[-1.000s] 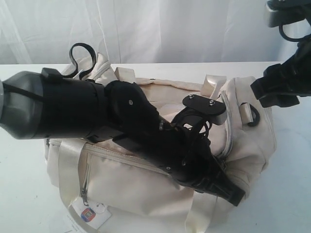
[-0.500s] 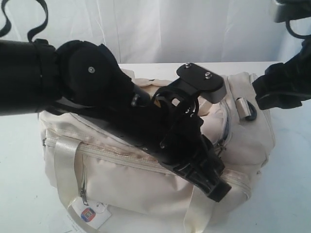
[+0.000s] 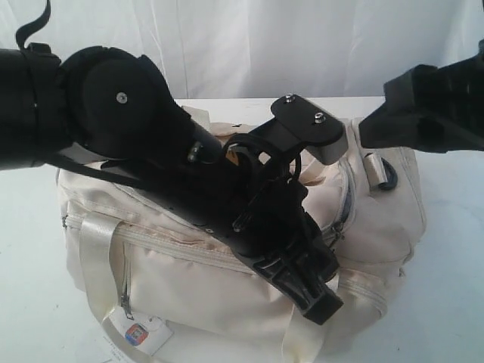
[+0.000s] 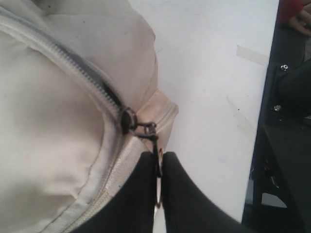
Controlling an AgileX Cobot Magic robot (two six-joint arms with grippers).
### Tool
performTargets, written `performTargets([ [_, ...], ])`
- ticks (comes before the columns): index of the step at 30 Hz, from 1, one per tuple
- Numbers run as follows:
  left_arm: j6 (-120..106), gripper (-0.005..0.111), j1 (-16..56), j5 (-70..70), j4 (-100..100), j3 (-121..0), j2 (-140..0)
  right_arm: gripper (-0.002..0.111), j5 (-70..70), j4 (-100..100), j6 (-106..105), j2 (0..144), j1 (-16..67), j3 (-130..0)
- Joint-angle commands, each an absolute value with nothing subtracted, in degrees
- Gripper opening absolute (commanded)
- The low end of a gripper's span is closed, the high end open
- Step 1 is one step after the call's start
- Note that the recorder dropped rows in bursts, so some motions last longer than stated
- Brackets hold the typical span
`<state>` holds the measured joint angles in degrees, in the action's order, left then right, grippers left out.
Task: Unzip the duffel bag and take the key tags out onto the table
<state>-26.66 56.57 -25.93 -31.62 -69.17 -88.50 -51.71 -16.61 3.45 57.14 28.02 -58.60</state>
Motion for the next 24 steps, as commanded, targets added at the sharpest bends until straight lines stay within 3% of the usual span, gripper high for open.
performTargets([
  [1,-26.6,0.0,56.7,-28.2,-32.5,-68.7,-87.4,0.06,-47.9,-18.4,6.7,57.9,28.3,-55.0],
  [17,-26.6,0.0,56.7,-28.2,-33.0,-68.7,-87.4,0.059,-47.1,-28.9,11.0,69.4,28.3,-52.6],
  [21,-26.6,0.0,56.7,-28.2,-33.0,-68.7,-87.4,0.049,-47.3,-28.9,11.0,72.2,28.3,-52.6],
  [24,-26.6,0.0,56.7,-28.2,-33.0,-68.7,-87.4,0.031,-47.3,-28.9,10.4,73.2,28.3,-52.6],
])
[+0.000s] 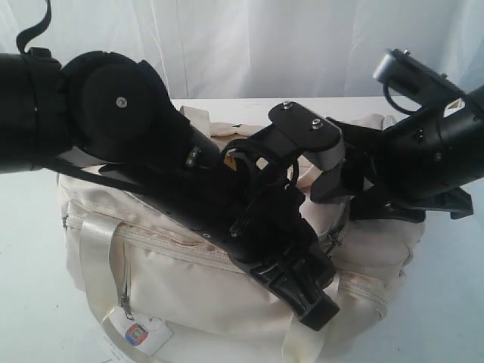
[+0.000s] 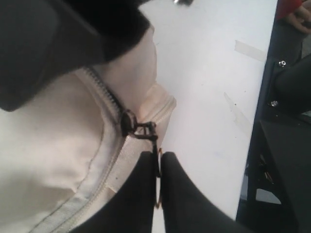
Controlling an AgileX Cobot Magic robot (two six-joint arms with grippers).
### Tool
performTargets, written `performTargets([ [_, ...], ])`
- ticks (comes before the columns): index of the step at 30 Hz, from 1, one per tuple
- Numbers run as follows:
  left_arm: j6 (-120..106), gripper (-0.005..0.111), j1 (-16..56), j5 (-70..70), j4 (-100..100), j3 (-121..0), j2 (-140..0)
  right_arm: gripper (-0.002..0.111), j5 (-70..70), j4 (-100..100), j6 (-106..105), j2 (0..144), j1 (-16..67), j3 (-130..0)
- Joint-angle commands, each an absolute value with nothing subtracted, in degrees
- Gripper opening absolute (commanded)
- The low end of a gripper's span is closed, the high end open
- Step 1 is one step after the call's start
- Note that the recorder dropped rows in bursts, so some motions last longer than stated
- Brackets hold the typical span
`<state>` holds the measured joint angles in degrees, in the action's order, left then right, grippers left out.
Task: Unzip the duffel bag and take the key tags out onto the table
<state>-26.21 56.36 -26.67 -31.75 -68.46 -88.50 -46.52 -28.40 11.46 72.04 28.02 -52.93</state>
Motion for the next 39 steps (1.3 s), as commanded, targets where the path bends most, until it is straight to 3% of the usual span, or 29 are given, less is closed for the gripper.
performTargets([
  [1,-26.6,0.0,56.7,-28.2,-33.0,-68.7,-87.4,0.024,-47.3,-28.7,9.8,73.4,28.3,-52.6],
  [4,-26.6,0.0,56.7,-28.7,-33.0,-68.7,-87.4,0.002,-47.0,-27.7,7.2,73.4,28.3,-52.6],
  [5,-26.6,0.0,56.7,-29.1,-33.0,-68.7,-87.4,0.0,-46.6,-26.8,7.2,73.3,28.3,-52.6],
  [25,-9.2,0.0,56.7,-36.2,-9.0,-68.7,-87.3,0.0,-49.8,-12.1,7.8,73.1,18.0,-54.8],
  [39,10.9,0.0,56.7,-45.6,20.6,-68.7,-82.0,0.0,-49.6,-7.9,7.7,73.1,18.0,-54.8],
])
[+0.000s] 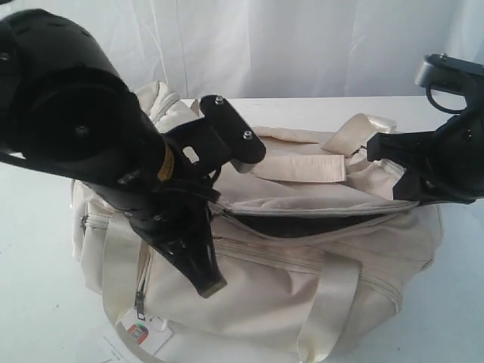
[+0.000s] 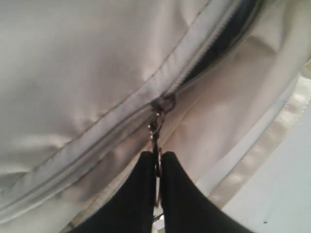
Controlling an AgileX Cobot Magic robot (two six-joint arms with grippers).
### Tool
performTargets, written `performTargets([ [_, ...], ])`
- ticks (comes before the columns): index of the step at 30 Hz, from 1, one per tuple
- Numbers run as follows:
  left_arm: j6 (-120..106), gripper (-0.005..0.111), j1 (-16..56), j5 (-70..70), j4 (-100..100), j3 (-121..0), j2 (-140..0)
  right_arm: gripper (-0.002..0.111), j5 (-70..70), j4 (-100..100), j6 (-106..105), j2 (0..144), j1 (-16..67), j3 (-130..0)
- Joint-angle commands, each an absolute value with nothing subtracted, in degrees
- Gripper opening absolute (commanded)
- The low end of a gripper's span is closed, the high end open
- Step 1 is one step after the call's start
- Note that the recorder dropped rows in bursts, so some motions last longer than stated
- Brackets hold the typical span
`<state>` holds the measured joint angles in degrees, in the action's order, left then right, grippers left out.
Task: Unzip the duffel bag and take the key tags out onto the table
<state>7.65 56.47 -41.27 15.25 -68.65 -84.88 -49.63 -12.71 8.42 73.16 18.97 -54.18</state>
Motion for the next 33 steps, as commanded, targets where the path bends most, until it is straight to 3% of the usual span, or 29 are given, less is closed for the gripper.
performTargets([
  [1,11.8,0.0,56.7,-46.9,22.1,-68.7,-81.6,0.0,-49.6,-7.9,7.7,73.1,18.0,-54.8],
  [23,21.2,0.0,56.7,-66.8,48.8,-68.7,-80.5,0.0,-51.1,-7.9,6.2,73.1,18.0,-54.8],
  [27,21.0,0.0,56.7,-65.1,47.7,-68.7,-80.5,0.009,-52.5,-9.8,3.6,73.1,18.0,-54.9],
  [33,20.8,0.0,56.7,-64.8,45.4,-68.7,-80.5,0.037,-56.7,-18.5,-5.8,72.5,18.0,-58.5],
])
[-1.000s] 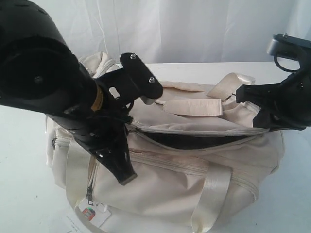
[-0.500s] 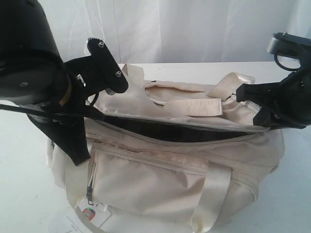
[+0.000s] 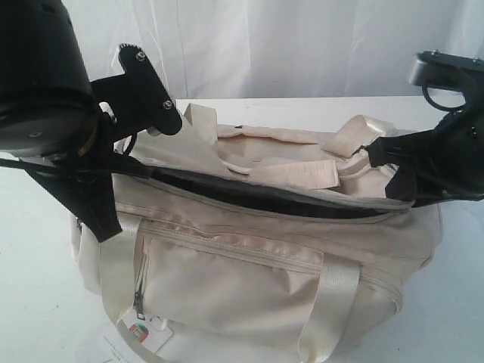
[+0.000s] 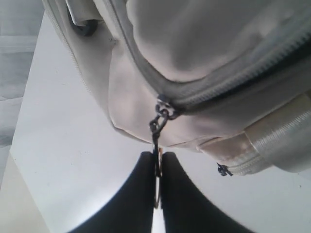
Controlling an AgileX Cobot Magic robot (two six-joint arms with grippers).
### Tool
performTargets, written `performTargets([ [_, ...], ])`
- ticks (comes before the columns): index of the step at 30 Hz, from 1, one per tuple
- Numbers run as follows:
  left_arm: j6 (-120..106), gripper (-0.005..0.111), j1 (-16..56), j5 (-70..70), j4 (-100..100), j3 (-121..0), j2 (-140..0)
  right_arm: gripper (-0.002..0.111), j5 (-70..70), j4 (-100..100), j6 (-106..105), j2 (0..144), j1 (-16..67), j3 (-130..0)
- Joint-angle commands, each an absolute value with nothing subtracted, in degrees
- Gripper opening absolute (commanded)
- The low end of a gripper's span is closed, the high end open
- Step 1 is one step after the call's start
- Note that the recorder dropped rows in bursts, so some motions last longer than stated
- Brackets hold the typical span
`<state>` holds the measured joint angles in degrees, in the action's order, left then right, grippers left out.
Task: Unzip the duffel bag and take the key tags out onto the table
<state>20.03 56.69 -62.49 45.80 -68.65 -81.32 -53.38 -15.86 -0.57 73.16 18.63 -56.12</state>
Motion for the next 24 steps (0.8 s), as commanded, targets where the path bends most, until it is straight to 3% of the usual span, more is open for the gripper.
performTargets([
  [1,20.7,0.0,56.7,-64.8,45.0,-68.7,-80.5,0.041,-57.0,-18.6,-6.1,72.2,18.0,-59.5],
  [4,18.7,0.0,56.7,-64.1,42.6,-68.7,-80.5,0.046,-57.0,-18.6,-6.3,70.8,18.0,-61.7],
  [14,15.6,0.0,56.7,-62.0,39.4,-68.7,-80.4,0.046,-58.4,-36.2,-29.0,65.4,21.4,-64.5],
  [24,10.3,0.0,54.0,-57.6,30.1,-68.7,-77.2,0.03,-57.2,-48.2,-40.9,66.7,24.5,-64.5],
])
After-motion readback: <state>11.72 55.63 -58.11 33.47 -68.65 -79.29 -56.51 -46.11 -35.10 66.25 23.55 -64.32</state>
